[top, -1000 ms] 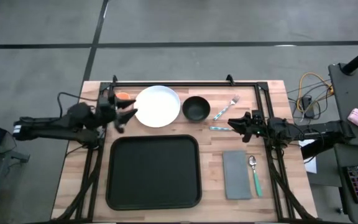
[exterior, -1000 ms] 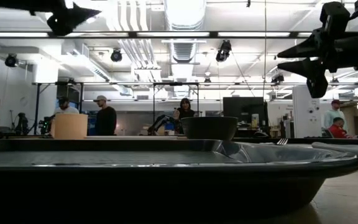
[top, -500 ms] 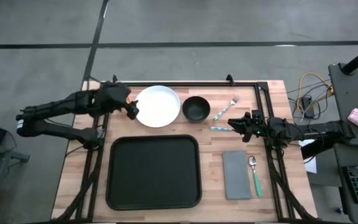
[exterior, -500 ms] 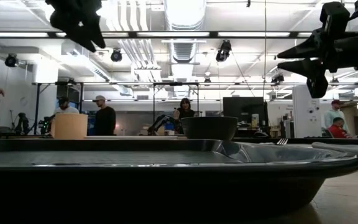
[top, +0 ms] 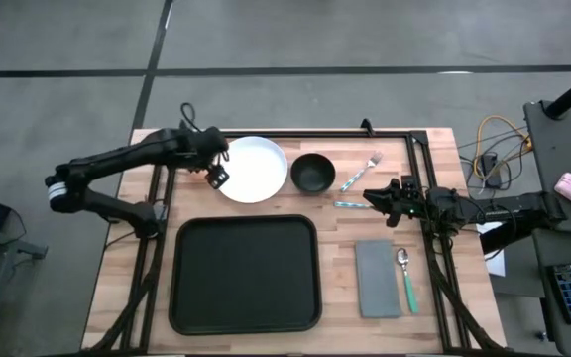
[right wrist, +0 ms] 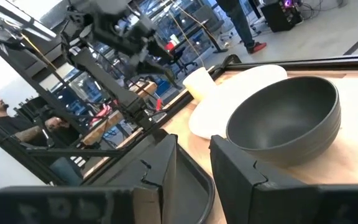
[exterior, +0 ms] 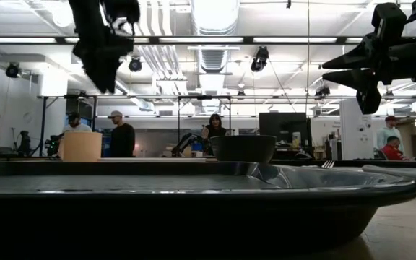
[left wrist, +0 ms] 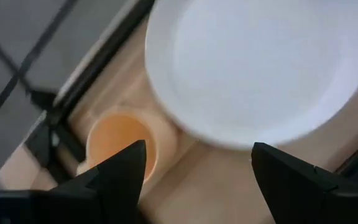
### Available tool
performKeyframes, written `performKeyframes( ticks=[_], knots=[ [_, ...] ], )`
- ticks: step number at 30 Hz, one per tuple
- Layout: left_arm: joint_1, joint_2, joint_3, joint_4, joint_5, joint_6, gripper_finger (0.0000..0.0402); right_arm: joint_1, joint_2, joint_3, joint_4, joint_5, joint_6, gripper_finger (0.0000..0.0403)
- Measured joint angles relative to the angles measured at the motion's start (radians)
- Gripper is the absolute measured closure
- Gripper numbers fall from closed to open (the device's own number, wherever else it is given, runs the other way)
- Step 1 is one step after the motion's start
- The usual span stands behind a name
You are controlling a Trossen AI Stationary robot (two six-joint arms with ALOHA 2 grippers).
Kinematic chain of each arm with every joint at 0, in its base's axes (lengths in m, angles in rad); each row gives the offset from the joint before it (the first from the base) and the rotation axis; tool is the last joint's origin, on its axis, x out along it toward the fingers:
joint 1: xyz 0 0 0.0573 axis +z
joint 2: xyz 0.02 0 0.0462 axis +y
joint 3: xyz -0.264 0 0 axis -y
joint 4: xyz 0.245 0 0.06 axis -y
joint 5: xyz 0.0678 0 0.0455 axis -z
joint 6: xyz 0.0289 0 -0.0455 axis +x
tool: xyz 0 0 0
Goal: Set up tray
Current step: Put the orange cup on the top left of the black serving tray
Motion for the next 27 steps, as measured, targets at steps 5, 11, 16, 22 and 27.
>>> performKeyframes(
  ticks=[5,11,16,22,27],
  knots=[
    [0.044,0.050,-0.032,-0.024,-0.004,-0.001,0.0132,0.000,0.000,0.000,-0.002,0.000,0.000,0.0319],
    [0.077,0.083,-0.113,-0.014,0.002,0.041,0.0132,0.000,0.000,0.000,-0.005,0.000,-0.005,0.0316],
    [0.110,0.091,-0.196,0.035,-0.003,0.009,0.0132,0.000,0.001,0.000,-0.005,0.001,-0.007,0.0315],
    [0.127,0.091,-0.261,0.110,-0.032,0.025,0.0132,0.000,0.001,0.000,-0.005,0.001,-0.007,0.0321],
    [0.129,0.091,-0.278,0.155,-0.033,0.108,0.0132,0.000,0.001,0.000,-0.004,0.001,-0.005,0.0317]
  ],
)
